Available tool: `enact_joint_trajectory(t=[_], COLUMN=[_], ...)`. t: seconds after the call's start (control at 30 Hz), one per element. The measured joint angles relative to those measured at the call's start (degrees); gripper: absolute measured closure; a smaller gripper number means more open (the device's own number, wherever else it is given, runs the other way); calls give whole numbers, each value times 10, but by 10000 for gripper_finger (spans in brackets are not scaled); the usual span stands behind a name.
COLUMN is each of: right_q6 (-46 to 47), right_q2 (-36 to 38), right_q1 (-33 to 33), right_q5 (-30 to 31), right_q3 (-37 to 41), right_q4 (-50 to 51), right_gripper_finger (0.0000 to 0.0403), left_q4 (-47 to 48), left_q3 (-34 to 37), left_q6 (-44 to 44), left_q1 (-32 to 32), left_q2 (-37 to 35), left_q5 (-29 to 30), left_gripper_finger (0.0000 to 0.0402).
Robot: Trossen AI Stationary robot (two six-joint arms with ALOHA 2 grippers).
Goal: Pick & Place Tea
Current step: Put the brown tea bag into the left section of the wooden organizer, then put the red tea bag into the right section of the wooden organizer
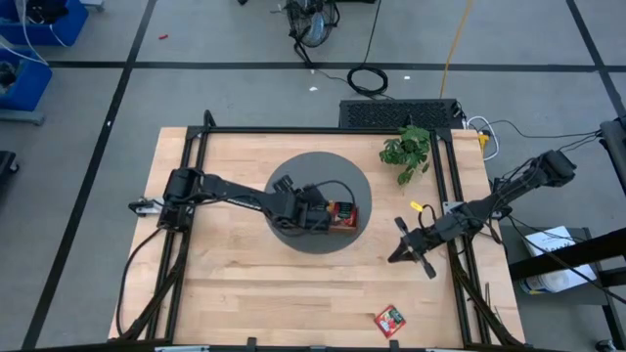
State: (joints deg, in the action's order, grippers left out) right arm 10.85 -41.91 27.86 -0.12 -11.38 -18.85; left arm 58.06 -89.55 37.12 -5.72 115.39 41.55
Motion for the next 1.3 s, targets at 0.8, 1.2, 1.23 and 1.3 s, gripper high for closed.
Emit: enact_joint_trajectory(t=[0.8, 1.2, 1.23, 1.3], right_q6=[-15, 105, 133, 181], right_q2=[-13, -77, -92, -128], right_q1=[15, 79, 92, 122], right_q5=[0, -1, -1, -3], right_q3=[0, -67, -86, -116], right_q4=[-10, 87, 123, 178], right_gripper_finger=[399, 402, 402, 402], left_q4=[-119, -555, -574, -595], left_q3=[-62, 107, 112, 125], left_q6=[-107, -321, -334, -342], left_q1=[-108, -252, -256, -260], left_q2=[-1, 9, 9, 8], left_q5=[-122, -233, -237, -238], left_gripper_finger=[397, 377, 380, 387])
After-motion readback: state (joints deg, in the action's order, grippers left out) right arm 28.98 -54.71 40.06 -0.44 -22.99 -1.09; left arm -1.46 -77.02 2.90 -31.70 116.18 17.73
